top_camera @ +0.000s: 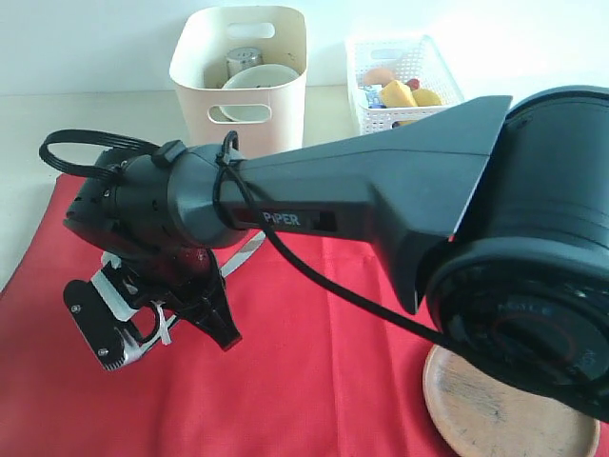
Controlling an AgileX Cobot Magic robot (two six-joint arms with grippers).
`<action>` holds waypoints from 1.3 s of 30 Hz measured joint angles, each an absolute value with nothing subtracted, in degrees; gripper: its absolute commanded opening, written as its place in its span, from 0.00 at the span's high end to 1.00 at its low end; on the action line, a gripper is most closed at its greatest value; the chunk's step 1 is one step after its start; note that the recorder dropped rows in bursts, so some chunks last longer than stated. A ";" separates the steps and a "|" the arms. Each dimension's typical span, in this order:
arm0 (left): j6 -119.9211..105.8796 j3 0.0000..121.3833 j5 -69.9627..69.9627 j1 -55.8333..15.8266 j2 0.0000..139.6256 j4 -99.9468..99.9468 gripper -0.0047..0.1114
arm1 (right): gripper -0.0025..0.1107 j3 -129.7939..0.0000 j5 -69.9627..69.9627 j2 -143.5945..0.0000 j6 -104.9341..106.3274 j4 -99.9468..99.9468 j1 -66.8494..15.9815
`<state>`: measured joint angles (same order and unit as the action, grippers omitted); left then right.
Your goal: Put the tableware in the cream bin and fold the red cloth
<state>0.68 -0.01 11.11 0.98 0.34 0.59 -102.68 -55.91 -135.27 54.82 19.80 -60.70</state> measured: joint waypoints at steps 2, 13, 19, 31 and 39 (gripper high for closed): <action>0.68 -0.01 11.11 0.98 0.34 0.59 0.94 | 0.80 -102.88 -56.23 -135.42 54.82 19.80 -60.70; 0.68 -0.01 11.11 0.98 0.34 0.59 0.94 | 0.98 -103.54 -59.21 -135.51 60.46 18.78 -60.70; 0.68 -0.01 11.11 0.98 0.34 0.59 0.94 | 0.98 -103.54 -59.44 -135.39 62.12 18.78 -60.70; 0.68 -0.01 11.11 0.98 0.34 0.59 0.94 | 0.98 -103.54 -56.90 -135.16 53.15 18.83 -60.70; 0.68 -0.01 11.11 0.98 0.34 0.59 0.94 | 0.98 -103.54 -58.17 -133.39 57.94 13.86 -60.04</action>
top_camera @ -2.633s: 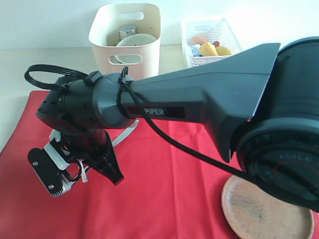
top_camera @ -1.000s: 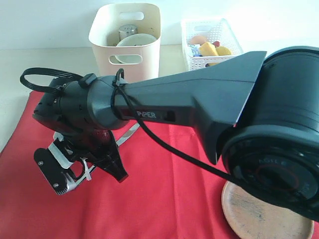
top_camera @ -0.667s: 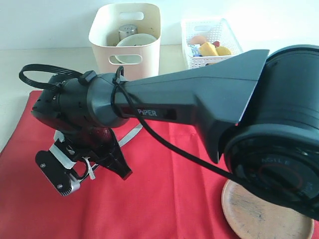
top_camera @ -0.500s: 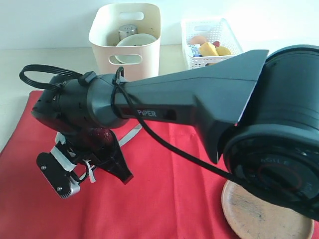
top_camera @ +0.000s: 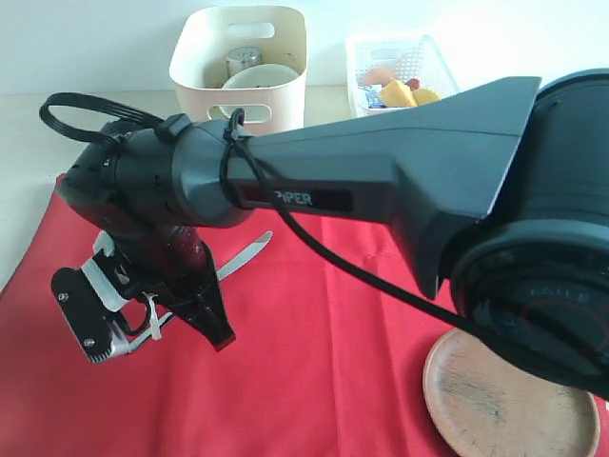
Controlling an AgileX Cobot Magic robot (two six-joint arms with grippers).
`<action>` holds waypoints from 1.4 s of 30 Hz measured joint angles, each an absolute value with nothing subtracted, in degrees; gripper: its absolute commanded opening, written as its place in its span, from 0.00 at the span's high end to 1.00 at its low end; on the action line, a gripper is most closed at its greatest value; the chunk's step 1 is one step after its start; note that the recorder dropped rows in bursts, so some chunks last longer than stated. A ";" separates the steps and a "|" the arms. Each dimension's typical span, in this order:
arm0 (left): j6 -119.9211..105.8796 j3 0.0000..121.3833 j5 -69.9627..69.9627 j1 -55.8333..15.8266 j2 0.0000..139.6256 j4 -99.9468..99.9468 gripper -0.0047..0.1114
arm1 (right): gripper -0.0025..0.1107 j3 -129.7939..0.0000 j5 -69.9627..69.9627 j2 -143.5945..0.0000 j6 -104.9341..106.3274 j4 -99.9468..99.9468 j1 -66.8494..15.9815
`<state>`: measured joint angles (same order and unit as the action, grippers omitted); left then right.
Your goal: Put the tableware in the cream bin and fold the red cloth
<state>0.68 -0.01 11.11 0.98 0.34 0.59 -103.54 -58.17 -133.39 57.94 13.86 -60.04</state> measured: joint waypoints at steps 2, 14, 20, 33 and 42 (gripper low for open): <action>0.68 -0.01 11.11 0.98 0.34 0.59 0.94 | 0.98 -104.06 -58.43 -133.51 58.31 13.24 -59.08; 0.68 -0.01 11.11 0.98 0.34 0.59 0.94 | 0.67 -104.17 -55.51 -134.14 58.43 11.19 -58.65; 0.68 -0.01 11.11 0.98 0.34 0.59 0.94 | 0.68 -104.17 -54.31 -134.14 58.15 8.55 -58.65; 0.68 -0.01 11.11 0.98 0.34 0.59 0.94 | 0.76 -104.17 -52.52 -134.51 56.79 4.35 -57.73; 0.68 -0.01 11.11 0.98 0.34 0.59 0.94 | 0.92 -104.91 -54.48 -136.05 58.57 3.97 -57.51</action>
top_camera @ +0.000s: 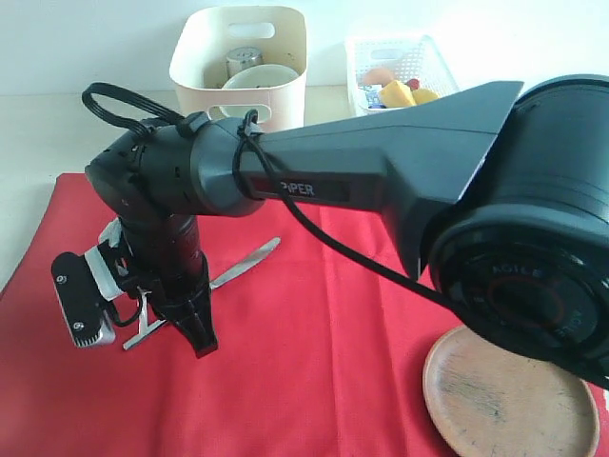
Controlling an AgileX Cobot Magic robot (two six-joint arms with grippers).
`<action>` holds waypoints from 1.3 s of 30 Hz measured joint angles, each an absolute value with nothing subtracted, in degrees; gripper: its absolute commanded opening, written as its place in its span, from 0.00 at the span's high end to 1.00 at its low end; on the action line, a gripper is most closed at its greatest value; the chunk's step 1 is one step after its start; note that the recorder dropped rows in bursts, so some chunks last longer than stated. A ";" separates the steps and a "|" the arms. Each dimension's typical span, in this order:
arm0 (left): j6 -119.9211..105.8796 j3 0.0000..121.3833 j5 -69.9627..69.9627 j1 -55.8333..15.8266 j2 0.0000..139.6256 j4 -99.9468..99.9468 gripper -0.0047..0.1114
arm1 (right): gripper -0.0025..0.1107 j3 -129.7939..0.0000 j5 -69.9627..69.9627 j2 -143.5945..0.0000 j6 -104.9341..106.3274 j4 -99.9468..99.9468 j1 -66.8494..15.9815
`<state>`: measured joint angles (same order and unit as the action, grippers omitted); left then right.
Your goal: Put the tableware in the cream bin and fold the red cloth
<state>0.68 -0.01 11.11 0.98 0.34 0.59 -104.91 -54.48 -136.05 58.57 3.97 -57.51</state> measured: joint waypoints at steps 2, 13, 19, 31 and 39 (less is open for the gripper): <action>0.68 -0.01 11.11 0.98 0.34 0.59 0.94 | 0.98 -104.91 -55.08 -136.05 60.01 3.97 -57.51; 0.68 -0.01 11.11 0.98 0.34 0.59 0.94 | 0.98 -106.04 -57.44 -136.13 62.34 3.64 -57.51; 0.68 -0.01 11.11 0.98 0.34 0.59 0.94 | 0.98 -108.93 -60.17 -134.63 62.34 3.31 -57.51; 0.68 -0.01 11.11 0.98 0.34 0.59 0.94 | 0.98 -111.42 -59.28 -131.80 46.87 3.07 -57.38; 0.68 -0.01 11.11 0.98 0.34 0.59 0.94 | 0.81 -111.11 -61.75 -137.25 46.06 2.92 -57.38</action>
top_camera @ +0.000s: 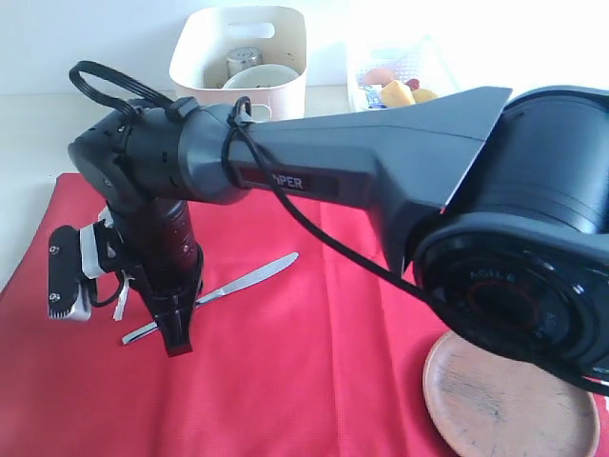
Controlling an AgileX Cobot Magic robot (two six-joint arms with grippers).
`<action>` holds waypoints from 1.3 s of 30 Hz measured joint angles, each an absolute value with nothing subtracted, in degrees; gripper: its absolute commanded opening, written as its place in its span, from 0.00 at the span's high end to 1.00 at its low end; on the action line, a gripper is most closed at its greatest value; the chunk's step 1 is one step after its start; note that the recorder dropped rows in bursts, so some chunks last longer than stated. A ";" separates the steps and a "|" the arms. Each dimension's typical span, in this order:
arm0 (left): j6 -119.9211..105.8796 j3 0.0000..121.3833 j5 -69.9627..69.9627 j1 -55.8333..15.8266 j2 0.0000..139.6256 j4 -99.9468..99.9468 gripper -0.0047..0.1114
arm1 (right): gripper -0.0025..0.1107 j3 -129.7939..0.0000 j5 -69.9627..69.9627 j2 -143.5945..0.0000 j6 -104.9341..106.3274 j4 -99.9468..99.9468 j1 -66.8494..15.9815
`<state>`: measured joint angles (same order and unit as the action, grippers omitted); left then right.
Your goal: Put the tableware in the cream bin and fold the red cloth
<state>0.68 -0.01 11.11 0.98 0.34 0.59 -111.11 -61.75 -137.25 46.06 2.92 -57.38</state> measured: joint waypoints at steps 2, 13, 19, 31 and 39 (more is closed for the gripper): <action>0.68 -0.01 11.11 0.98 0.34 0.59 0.94 | 0.73 -111.11 -62.42 -137.25 46.06 2.79 -57.38; 0.68 -0.01 11.11 0.98 0.34 0.59 0.94 | 0.64 -111.11 -66.72 -137.25 51.46 2.71 -57.35; 0.68 -0.01 11.11 0.98 0.34 0.59 0.94 | 0.65 -111.11 -63.37 -138.02 51.97 2.71 -55.95; 0.68 -0.01 11.11 0.98 0.34 0.59 0.94 | 0.98 -111.73 -68.28 -139.22 56.92 0.00 -55.55; 0.68 -0.01 11.11 0.98 0.34 0.59 0.94 | 0.98 -111.73 -68.53 -138.98 57.28 0.00 -55.55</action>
<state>0.68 -0.01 11.11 0.98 0.34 0.59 -111.73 -68.53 -138.98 57.28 0.00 -55.55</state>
